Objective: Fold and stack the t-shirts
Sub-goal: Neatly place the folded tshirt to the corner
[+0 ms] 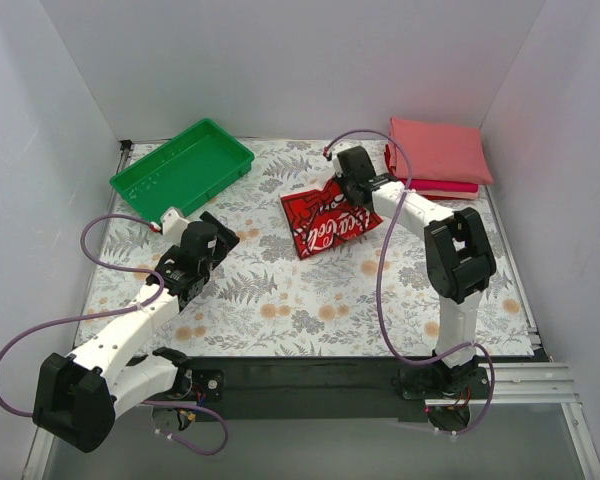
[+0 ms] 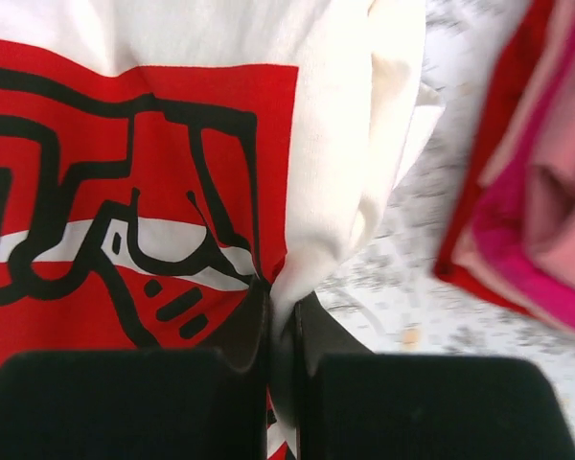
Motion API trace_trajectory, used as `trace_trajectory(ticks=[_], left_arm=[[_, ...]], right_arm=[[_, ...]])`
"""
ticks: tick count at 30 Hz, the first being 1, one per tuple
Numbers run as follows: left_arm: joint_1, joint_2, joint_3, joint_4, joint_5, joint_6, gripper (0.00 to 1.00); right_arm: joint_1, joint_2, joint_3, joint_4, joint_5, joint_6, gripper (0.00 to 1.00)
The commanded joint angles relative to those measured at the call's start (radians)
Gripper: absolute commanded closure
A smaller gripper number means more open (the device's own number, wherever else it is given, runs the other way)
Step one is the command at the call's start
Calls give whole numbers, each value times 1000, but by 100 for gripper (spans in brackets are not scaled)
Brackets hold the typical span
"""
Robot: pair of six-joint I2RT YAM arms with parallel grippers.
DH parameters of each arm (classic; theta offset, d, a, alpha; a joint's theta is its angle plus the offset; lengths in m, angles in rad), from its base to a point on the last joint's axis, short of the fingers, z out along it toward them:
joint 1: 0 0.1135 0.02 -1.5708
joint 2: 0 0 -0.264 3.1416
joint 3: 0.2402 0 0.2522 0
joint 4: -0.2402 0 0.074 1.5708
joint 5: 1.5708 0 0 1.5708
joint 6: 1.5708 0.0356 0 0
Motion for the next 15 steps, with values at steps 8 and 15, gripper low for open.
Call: trace_trajectory(ticks=[8, 15], left_arm=[[1, -6, 44, -52, -96, 15, 9], [3, 1, 48, -58, -129, 15, 8]], right_arm=[[-81, -60, 225, 52, 136, -293, 99], [-128, -37, 327, 54, 159, -413, 99]])
